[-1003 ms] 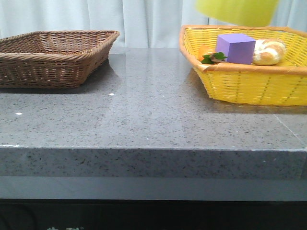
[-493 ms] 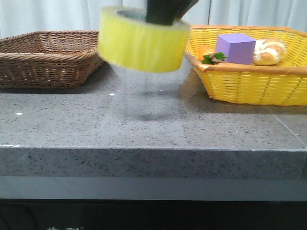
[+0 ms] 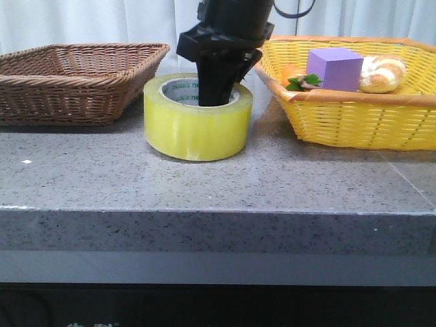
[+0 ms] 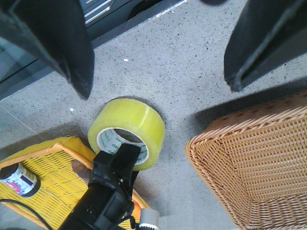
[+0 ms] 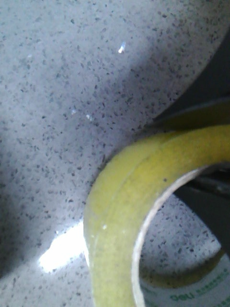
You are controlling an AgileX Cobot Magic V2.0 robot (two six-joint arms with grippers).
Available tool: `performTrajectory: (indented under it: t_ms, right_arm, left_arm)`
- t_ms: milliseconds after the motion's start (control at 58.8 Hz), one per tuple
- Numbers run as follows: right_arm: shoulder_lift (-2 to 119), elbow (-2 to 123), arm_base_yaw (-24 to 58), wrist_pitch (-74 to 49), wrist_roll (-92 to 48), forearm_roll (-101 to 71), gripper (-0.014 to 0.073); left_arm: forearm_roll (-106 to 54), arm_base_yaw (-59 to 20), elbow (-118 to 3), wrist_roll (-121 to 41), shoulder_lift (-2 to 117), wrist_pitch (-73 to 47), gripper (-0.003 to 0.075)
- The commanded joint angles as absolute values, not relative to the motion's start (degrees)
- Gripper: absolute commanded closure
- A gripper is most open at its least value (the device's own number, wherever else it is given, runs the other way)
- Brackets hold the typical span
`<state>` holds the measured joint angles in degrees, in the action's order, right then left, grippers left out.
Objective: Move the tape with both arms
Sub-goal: 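Carry the tape roll toward the left arm and lower it onto the table, then open the right gripper and withdraw it from the tape roll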
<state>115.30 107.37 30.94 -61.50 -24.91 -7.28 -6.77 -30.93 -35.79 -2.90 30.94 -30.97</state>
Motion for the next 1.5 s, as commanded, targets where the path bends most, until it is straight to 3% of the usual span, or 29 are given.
performTrajectory:
  t_ms: [0,102,204,697,1224,1479]
  right_arm:
    - [111.93,109.52,30.88,-58.89,-25.15,-7.88,0.0337]
    - [111.9,109.52,30.88,-58.0,-25.15,-8.45,0.0188]
    - [111.34,109.58,30.88,-57.41,-25.15,-8.96,0.0113]
    - [92.91,106.2,27.84,-56.87,-17.15,-15.5,0.0128]
    - [55.73,68.89,11.86,-43.7,-15.42,-17.8,0.0128]
    - [38.27,53.85,8.62,-40.09,-15.42,-17.8,0.0128]
  left_arm:
    - [-7.53,-31.42,-37.67,-2.93,31.43,-26.85,0.0175]
    - [-7.53,-31.42,-37.67,-2.93,31.43,-26.85,0.0175]
    - [-7.53,-31.42,-37.67,-2.93,31.43,-26.85,0.0175]
    - [-7.53,-31.42,-37.67,-2.93,31.43,-26.85,0.0175]
    - [-7.53,-31.42,-37.67,-2.93,31.43,-26.75,0.0175]
    - [-7.53,-31.42,-37.67,-2.93,31.43,-26.75,0.0175]
